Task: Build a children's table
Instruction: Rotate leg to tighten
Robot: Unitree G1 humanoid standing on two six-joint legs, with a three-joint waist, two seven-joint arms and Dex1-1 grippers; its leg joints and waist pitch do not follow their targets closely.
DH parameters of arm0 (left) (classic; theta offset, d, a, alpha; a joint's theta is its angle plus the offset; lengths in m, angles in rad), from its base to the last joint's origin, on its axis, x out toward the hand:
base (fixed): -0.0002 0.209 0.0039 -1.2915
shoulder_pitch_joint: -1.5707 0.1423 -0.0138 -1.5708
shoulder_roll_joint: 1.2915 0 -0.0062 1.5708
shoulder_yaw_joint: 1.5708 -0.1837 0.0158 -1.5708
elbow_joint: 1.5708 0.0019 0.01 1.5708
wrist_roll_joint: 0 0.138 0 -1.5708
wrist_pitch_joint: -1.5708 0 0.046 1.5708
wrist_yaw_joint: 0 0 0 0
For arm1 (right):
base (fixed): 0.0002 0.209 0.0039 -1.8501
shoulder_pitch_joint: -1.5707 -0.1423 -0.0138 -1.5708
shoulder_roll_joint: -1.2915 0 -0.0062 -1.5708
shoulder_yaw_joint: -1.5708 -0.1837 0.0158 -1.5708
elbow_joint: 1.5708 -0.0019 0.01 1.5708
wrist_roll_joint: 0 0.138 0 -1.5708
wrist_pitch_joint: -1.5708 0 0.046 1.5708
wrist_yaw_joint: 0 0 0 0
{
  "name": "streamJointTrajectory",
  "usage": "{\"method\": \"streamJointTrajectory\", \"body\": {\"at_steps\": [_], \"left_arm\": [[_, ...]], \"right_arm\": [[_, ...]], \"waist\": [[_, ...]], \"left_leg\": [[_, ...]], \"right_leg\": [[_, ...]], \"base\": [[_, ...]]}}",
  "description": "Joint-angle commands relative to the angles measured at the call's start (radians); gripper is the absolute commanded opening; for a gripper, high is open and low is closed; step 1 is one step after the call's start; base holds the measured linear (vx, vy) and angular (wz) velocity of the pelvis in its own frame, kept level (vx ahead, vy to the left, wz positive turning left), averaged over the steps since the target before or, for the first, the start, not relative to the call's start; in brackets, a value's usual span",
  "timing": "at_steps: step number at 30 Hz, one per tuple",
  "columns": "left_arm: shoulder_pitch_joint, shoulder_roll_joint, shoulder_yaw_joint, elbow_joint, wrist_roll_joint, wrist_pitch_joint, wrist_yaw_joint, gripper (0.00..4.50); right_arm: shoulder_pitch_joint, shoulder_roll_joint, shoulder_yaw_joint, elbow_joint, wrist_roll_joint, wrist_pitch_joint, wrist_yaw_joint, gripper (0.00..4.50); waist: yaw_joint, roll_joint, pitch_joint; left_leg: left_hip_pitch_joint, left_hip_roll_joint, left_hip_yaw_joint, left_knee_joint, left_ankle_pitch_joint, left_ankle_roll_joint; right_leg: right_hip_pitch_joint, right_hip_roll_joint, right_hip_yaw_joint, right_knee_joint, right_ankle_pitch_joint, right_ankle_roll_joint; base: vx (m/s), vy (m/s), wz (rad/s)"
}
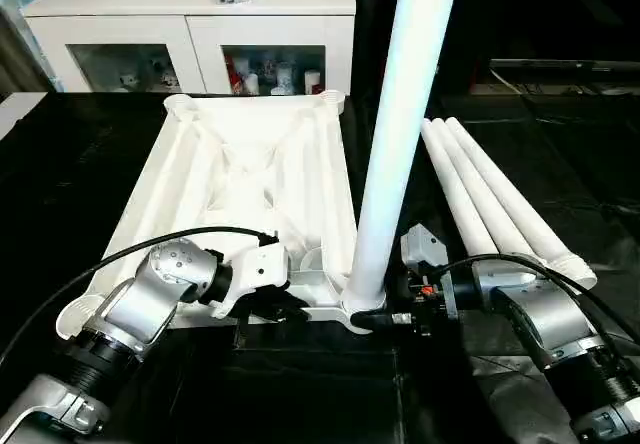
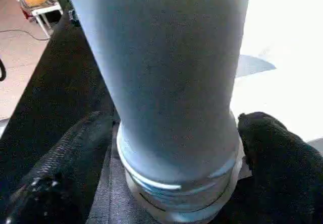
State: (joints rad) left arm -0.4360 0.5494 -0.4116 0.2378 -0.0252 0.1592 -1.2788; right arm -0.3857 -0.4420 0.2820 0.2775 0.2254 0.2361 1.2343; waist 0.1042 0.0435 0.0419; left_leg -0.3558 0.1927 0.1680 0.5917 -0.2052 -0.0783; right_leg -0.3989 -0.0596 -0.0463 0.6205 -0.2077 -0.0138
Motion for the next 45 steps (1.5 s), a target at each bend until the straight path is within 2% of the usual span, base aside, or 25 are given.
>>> {"method": "streamJointTrajectory", "body": {"at_steps": [1, 4, 13, 17, 25, 27, 28, 30, 31, 33, 34, 35, 38, 39, 40, 42, 43, 45], "left_arm": [[0.002, 0.004, -0.036, -0.008, 0.011, -0.008, -0.038, 0.00], [0.001, 0.006, -0.035, -0.006, 0.012, -0.009, -0.039, 0.00], [0.000, 0.004, -0.034, -0.005, 0.011, -0.006, -0.038, 0.00], [0.002, 0.002, -0.034, -0.004, 0.011, -0.004, -0.036, 0.00], [0.011, -0.016, -0.014, -0.008, -0.008, 0.023, -0.010, 0.00], [0.015, -0.042, 0.012, -0.013, -0.023, 0.066, 0.038, 0.00], [0.016, -0.063, 0.028, -0.015, -0.026, 0.092, 0.081, 0.00], [0.018, -0.108, 0.064, -0.023, -0.041, 0.145, 0.158, 0.00], [0.019, -0.130, 0.080, -0.028, -0.051, 0.169, 0.190, 0.00], [0.023, -0.177, 0.111, -0.053, -0.057, 0.221, 0.271, 0.00], [0.023, -0.196, 0.121, -0.063, -0.055, 0.242, 0.305, 0.00], [0.025, -0.227, 0.133, -0.079, -0.039, 0.275, 0.368, 0.00], [0.031, -0.278, 0.145, -0.104, -0.007, 0.322, 0.462, 0.00], [0.036, -0.324, 0.148, -0.124, 0.021, 0.358, 0.537, 0.00], [0.038, -0.350, 0.147, -0.133, 0.040, 0.370, 0.578, 0.00], [0.039, -0.374, 0.135, -0.147, 0.050, 0.391, 0.607, 0.00], [0.039, -0.374, 0.135, -0.147, 0.050, 0.391, 0.607, 0.00], [0.036, -0.388, 0.132, -0.152, 0.055, 0.405, 0.627, 0.00]], "right_arm": [[0.002, 0.006, -0.011, -0.013, -0.001, -0.009, -0.011, 4.23], [-0.001, 0.012, -0.017, -0.009, 0.006, -0.006, -0.011, 4.23], [0.002, 0.009, -0.012, -0.011, 0.017, 0.005, 0.003, 3.41], [0.009, 0.008, -0.010, -0.018, 0.021, 0.010, 0.005, 2.99], [0.028, 0.019, -0.009, -0.029, 0.022, 0.016, -0.013, 2.79], [0.041, 0.042, -0.019, -0.027, 0.017, 0.024, -0.067, 2.77], [0.046, 0.069, -0.027, -0.013, 0.001, 0.013, -0.130, 2.77], [0.047, 0.126, -0.046, 0.020, -0.033, 0.006, -0.265, 2.77], [0.045, 0.152, -0.056, 0.036, -0.048, 0.009, -0.328, 2.77], [0.037, 0.222, -0.084, 0.069, -0.051, 0.040, -0.449, 2.77], [0.034, 0.249, -0.095, 0.081, -0.048, 0.054, -0.488, 2.77], [0.024, 0.294, -0.111, 0.109, -0.049, 0.066, -0.561, 2.77], [0.007, 0.360, -0.127, 0.158, -0.061, 0.068, -0.665, 2.77], [-0.011, 0.405, -0.135, 0.202, -0.069, 0.050, -0.728, 2.77], [-0.021, 0.423, -0.134, 0.224, -0.076, 0.041, -0.753, 2.76], [-0.028, 0.441, -0.130, 0.240, -0.094, 0.033, -0.775, 2.76], [-0.028, 0.441, -0.130, 0.241, -0.095, 0.033, -0.776, 2.76], [-0.028, 0.452, -0.132, 0.237, -0.100, 0.030, -0.776, 3.32]], "waist": [[-0.002, 0.009, -0.065], [-0.001, 0.010, -0.065], [-0.001, 0.008, -0.066], [-0.001, 0.011, -0.065], [0.000, 0.009, -0.065], [0.001, 0.012, -0.064], [0.000, 0.009, -0.062], [-0.005, 0.009, -0.056], [-0.009, 0.009, -0.054], [-0.024, 0.009, -0.051], [-0.029, 0.008, -0.051], [-0.040, 0.006, -0.052], [-0.049, 0.008, -0.052], [-0.052, 0.004, -0.052], [-0.055, 0.006, -0.050], [-0.054, 0.006, -0.051], [-0.054, 0.007, -0.053], [-0.054, 0.008, -0.054]], "left_leg": [[0.000, 0.030, -0.008, -0.055, -0.102, 0.043], [0.000, 0.031, -0.008, -0.056, -0.113, 0.040], [-0.001, 0.030, -0.008, -0.055, -0.103, 0.043], [-0.001, 0.030, -0.008, -0.055, -0.102, 0.043], [0.000, 0.030, -0.007, -0.055, -0.109, 0.040], [0.001, 0.031, -0.007, -0.056, -0.117, 0.036], [0.000, 0.030, -0.007, -0.058, -0.132, 0.032], [0.000, 0.029, -0.008, -0.063, -0.167, 0.017], [0.002, 0.027, -0.008, -0.065, -0.186, 0.002], [-0.004, 0.023, -0.012, -0.071, -0.199, -0.017], [-0.005, 0.023, -0.014, -0.072, -0.199, -0.019], [-0.002, 0.023, -0.014, -0.071, -0.206, -0.020], [-0.002, 0.021, -0.014, -0.070, -0.200, -0.010], [-0.003, 0.021, -0.013, -0.069, -0.198, -0.005], [-0.003, 0.023, -0.013, -0.071, -0.200, -0.004], [-0.004, 0.022, -0.014, -0.070, -0.197, 0.003], [-0.006, 0.023, -0.014, -0.070, -0.187, 0.006], [-0.006, 0.022, -0.013, -0.069, -0.177, 0.013]], "right_leg": [[0.061, -0.065, 0.038, -0.055, 0.047, -0.268], [0.062, -0.066, 0.038, -0.056, 0.031, -0.267], [0.063, -0.066, 0.038, -0.055, 0.043, -0.265], [0.062, -0.066, 0.038, -0.054, 0.042, -0.266], [0.062, -0.065, 0.039, -0.056, 0.038, -0.266], [0.060, -0.066, 0.039, -0.058, 0.024, -0.262], [0.061, -0.067, 0.039, -0.061, -0.002, -0.261], [0.058, -0.068, 0.039, -0.069, -0.087, -0.245], [0.056, -0.071, 0.039, -0.076, -0.160, -0.231], [0.062, -0.073, 0.039, -0.082, -0.254, -0.197], [0.063, -0.073, 0.038, -0.084, -0.271, -0.187], [0.057, -0.071, 0.039, -0.088, -0.300, -0.172], [0.053, -0.068, 0.040, -0.091, -0.297, -0.172], [0.052, -0.068, 0.040, -0.091, -0.292, -0.174], [0.049, -0.068, 0.040, -0.093, -0.295, -0.176], [0.050, -0.067, 0.040, -0.094, -0.289, -0.174], [0.052, -0.067, 0.041, -0.091, -0.257, -0.177], [0.052, -0.065, 0.041, -0.088, -0.219, -0.182]], "base": [[0.000, 0.000, 0.00], [0.000, 0.000, 0.00], [0.000, 0.000, 0.00], [0.000, 0.000, 0.00], [0.000, 0.000, 0.00], [0.000, 0.000, 0.00], [0.000, 0.000, 0.00], [0.000, 0.000, 0.00], [0.000, 0.000, 0.00], [0.000, 0.000, 0.00], [0.000, 0.000, 0.00], [0.000, 0.000, 0.00], [0.000, 0.000, 0.00], [0.000, 0.000, 0.00], [0.000, 0.000, 0.00], [0.000, 0.000, 0.00], [0.000, 0.000, 0.00], [0.000, 0.000, 0.00]]}}
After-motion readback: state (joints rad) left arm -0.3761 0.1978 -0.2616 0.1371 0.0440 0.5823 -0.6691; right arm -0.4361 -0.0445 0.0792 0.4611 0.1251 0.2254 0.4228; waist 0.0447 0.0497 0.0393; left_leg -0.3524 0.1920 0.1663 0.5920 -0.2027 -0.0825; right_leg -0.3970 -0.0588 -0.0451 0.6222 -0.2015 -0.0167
